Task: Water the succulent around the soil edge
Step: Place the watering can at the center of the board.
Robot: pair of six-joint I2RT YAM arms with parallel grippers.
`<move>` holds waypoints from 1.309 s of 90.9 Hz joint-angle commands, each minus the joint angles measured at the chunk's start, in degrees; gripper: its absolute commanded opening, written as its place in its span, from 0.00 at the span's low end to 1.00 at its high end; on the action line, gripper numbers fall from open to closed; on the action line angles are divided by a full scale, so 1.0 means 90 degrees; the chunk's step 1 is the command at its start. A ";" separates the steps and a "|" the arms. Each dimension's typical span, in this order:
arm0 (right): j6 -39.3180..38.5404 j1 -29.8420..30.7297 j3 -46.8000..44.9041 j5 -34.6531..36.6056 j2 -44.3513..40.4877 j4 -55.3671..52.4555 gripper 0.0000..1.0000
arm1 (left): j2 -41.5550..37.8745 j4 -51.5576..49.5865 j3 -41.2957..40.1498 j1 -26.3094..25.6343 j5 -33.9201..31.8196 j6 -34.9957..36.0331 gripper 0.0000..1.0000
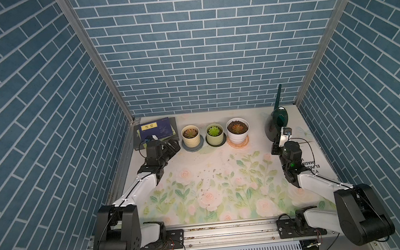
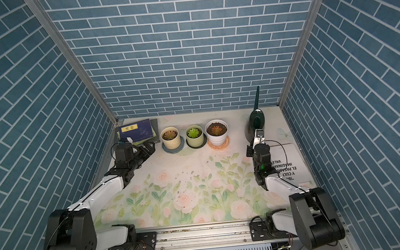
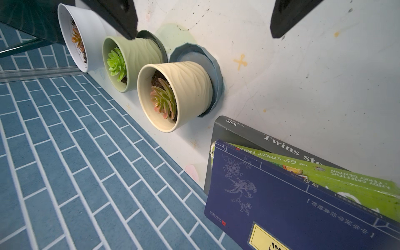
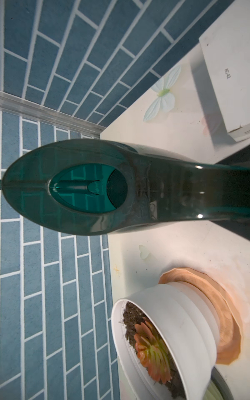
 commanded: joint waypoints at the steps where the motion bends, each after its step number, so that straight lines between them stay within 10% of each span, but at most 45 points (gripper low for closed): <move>1: 0.0008 -0.0081 -0.0014 -0.0596 0.0199 0.1750 0.00 | -0.0128 -0.0171 0.0024 0.0061 -0.0133 0.0020 1.00; 83: -0.0418 -0.0110 0.1648 -0.0766 0.1975 0.0420 0.02 | -0.0109 -0.0201 0.0001 0.0066 -0.0178 0.0037 1.00; 119: -0.0341 -0.0106 0.1891 -0.0787 0.2046 -0.0156 0.17 | -0.0052 -0.0153 -0.0008 0.0115 -0.0156 0.0045 1.00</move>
